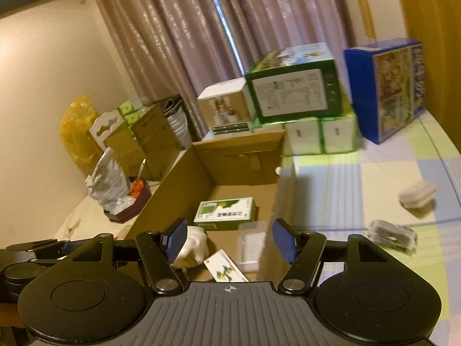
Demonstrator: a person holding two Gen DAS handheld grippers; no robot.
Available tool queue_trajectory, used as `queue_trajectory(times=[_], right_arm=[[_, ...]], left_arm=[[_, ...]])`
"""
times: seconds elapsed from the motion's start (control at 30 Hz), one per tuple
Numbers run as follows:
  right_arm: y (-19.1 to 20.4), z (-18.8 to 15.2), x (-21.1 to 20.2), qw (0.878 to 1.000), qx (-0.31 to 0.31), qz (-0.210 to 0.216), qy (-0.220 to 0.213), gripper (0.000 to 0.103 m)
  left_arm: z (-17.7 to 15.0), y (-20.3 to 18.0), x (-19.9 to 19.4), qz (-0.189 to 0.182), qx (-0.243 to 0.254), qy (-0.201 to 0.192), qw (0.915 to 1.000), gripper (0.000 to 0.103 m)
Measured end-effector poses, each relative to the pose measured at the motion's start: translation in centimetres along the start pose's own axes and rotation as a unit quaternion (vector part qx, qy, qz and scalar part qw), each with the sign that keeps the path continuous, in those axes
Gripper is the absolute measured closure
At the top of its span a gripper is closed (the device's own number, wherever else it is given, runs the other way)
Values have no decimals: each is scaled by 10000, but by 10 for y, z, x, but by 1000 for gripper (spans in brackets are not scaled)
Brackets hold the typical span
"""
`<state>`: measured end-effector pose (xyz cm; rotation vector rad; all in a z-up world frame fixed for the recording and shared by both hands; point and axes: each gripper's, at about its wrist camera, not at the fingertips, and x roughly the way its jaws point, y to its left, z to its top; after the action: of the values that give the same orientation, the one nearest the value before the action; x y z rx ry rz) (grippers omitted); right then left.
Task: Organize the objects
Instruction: 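Withdraw both open tools from the cardboard box toward the grey packet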
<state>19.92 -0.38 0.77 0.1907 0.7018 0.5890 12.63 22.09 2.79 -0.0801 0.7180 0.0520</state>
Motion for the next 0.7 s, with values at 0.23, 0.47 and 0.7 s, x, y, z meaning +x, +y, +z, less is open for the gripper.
queue_trajectory(times=[0.23, 0.47, 0.7], right_arm=[[-7, -18, -43, 9997, 177, -140, -40, 18], [-13, -31, -87, 9990, 266, -325, -146, 7], [-26, -43, -124, 9980, 415, -455, -159, 2]], left_arm=[[-10, -17, -24, -87, -61, -18, 9999, 33], [-19, -39, -52, -189, -116, -103, 9997, 23], [-30, -62, -71, -343, -84, -129, 9993, 9]])
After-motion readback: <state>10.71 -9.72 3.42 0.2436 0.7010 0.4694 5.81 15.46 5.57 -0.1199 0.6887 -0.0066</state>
